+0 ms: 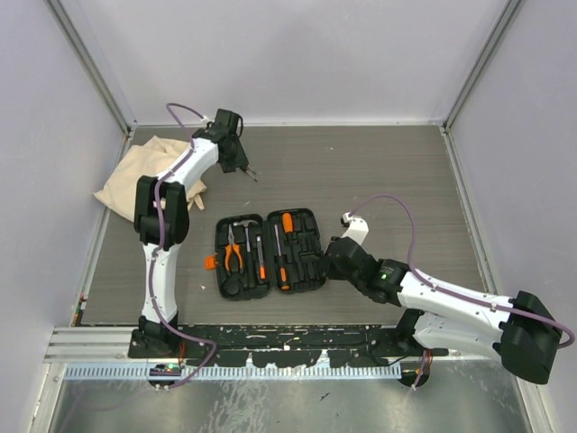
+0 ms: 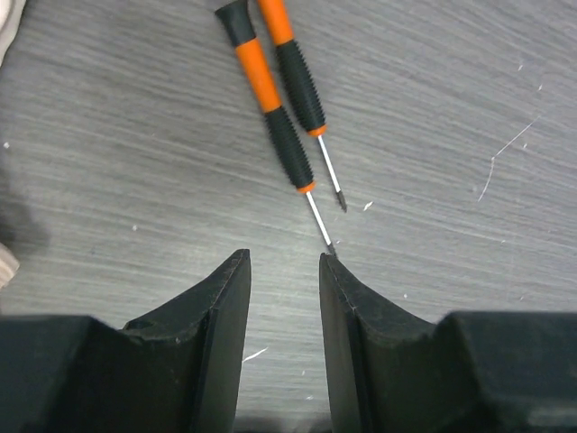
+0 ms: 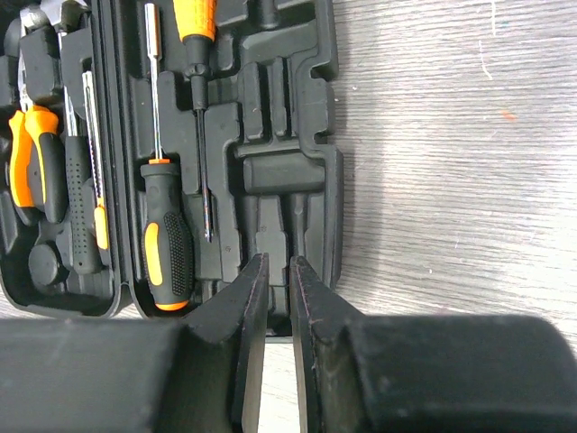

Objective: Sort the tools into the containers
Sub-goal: Pick up the screwdriver from the center of the board.

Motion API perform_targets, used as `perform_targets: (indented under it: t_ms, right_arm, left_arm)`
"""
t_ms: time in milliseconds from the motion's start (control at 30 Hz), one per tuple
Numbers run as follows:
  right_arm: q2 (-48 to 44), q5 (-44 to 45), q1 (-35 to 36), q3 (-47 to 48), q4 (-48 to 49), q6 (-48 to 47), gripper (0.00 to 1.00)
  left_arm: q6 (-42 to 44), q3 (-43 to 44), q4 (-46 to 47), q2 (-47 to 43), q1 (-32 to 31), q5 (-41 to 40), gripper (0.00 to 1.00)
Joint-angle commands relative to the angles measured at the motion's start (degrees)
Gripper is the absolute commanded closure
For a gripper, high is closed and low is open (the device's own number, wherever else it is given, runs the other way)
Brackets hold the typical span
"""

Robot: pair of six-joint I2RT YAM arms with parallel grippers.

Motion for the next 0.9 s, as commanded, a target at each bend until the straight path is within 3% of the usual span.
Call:
perform_targets:
  t_ms: [0, 867]
  right_arm:
    - [-1.7, 1.3, -0.3, -0.4, 0.9, 1.2, 0.78]
    - [-5.4, 2.7, -0.2, -3.1, -1.4, 2.5, 0.78]
  left_arm:
    - [-1.1, 5.7, -1.1, 2.1, 0.4, 1.6, 0.63]
    - [-1.2, 18.4, -6.7, 13.4, 0.5, 0.3, 0.65]
